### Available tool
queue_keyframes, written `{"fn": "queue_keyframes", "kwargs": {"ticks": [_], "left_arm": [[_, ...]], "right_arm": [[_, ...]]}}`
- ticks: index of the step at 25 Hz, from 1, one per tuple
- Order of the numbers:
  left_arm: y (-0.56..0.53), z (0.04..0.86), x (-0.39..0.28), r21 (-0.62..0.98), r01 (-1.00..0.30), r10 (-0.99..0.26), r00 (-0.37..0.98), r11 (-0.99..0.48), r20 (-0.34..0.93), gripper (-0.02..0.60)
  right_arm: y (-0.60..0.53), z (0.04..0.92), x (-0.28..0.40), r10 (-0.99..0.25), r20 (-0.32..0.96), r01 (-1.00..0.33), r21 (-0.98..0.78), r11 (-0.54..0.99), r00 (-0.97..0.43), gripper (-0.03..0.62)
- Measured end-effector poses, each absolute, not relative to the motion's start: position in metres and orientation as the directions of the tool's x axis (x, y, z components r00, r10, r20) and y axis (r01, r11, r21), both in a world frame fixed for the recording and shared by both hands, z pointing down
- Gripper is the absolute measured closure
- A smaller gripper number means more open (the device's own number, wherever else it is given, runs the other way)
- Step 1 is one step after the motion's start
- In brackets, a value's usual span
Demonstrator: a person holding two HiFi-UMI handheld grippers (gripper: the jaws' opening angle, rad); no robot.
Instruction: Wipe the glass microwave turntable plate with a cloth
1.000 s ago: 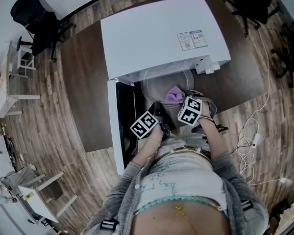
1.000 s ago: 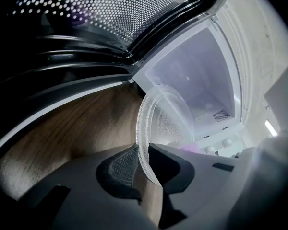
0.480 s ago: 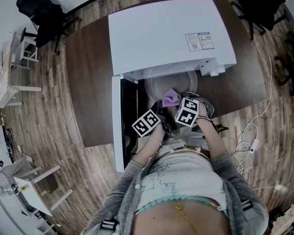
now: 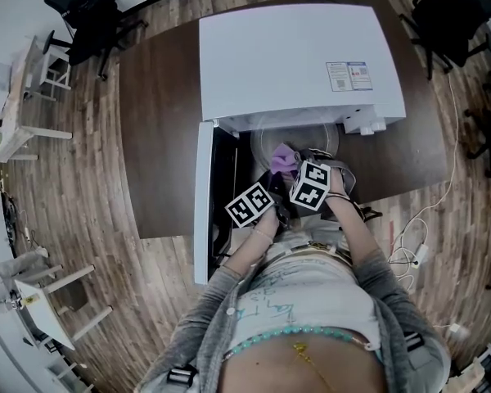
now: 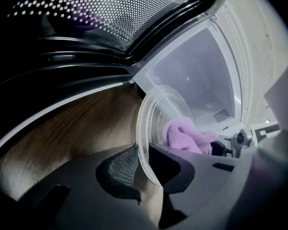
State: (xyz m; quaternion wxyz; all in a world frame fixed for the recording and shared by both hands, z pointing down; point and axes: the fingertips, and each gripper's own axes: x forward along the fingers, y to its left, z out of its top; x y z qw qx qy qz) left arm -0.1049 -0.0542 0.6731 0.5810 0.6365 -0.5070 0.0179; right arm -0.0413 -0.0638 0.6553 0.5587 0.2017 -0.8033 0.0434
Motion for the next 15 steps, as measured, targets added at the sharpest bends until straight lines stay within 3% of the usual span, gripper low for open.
{"fn": "queue_keyframes", "kwargs": {"ticks": [9,15], "left_arm": [[-0.055,0.672,-0.104,0.724,-0.664,-0.623,0.489,0.188,0.611,0.52],[-0.055,0.672,-0.104,0.724,-0.664,-0.623,0.49,0.187,0.61,0.52]], "right_arm": [[-0.071,0.653,-0.085,-0.253,0.914,-0.24,0.18,0.954,-0.318,0.487],[-0.078,0.653,-0.094,-0.239,0.914,-0.237,0.166,0.957,-0.327,0.487]]}}
